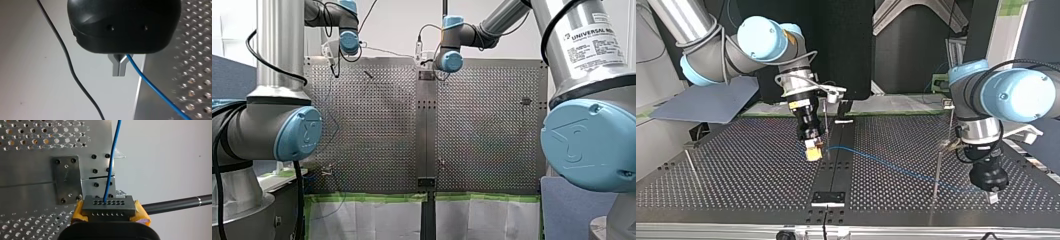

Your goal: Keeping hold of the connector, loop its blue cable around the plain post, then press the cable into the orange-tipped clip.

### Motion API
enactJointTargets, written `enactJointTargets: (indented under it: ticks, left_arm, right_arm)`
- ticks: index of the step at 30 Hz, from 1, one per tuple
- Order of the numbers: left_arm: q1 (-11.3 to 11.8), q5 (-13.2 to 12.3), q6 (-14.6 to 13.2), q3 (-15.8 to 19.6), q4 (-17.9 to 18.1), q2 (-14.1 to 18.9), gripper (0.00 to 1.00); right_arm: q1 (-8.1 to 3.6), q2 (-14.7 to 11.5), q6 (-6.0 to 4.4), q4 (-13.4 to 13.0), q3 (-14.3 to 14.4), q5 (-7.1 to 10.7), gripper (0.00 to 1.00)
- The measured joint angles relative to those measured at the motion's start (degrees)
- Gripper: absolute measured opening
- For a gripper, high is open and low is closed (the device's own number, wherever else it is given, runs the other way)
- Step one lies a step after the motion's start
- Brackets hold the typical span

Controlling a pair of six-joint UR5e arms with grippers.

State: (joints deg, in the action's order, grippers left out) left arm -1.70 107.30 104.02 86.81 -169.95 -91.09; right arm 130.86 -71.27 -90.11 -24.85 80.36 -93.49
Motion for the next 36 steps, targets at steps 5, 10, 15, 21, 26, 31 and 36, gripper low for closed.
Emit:
enactJointTargets:
  ticks: [5, 10, 15, 21, 26, 31, 36]
  left_arm:
    - [0.72, -0.49, 1.89, -0.09, -1.43, -0.82, 0.0]
    - [1.25, -0.9, 2.97, 0.37, -1.33, -1.82, 0.0]
    - [1.9, -2.15, 3.89, 0.52, -0.5, -3.61, 0.0]
    - [2.82, -2.81, 5.42, 0.52, 0.42, -5.12, 0.0]
    - [3.4, -3.85, 6.33, 0.54, 0.88, -6.32, 0.0]
    - [3.5, -5.05, 7.09, 0.92, 1.46, -7.52, 0.0]
    - [3.43, -5.24, 7.74, 1.08, 1.57, -8.26, 0.0]
  right_arm:
    - [-0.33, 0.79, 0.1, -0.1, -0.01, 0.12, 0.0]
    - [-0.42, 1.29, 0.19, -0.11, -0.02, 0.14, 0.0]
    - [-0.46, 1.63, 0.04, -0.52, 0.0, 0.38, 0.0]
    - [-0.48, 2.37, 0.07, -0.72, 0.03, 0.54, 0.0]
    - [-0.48, 3.07, 0.05, -0.88, 0.03, 0.57, 0.0]
    - [-0.48, 3.23, 0.01, -1.01, 0.02, 0.58, 0.0]
    - [-0.53, 4.13, 0.0, -1.18, 0.04, 0.49, 0.0]
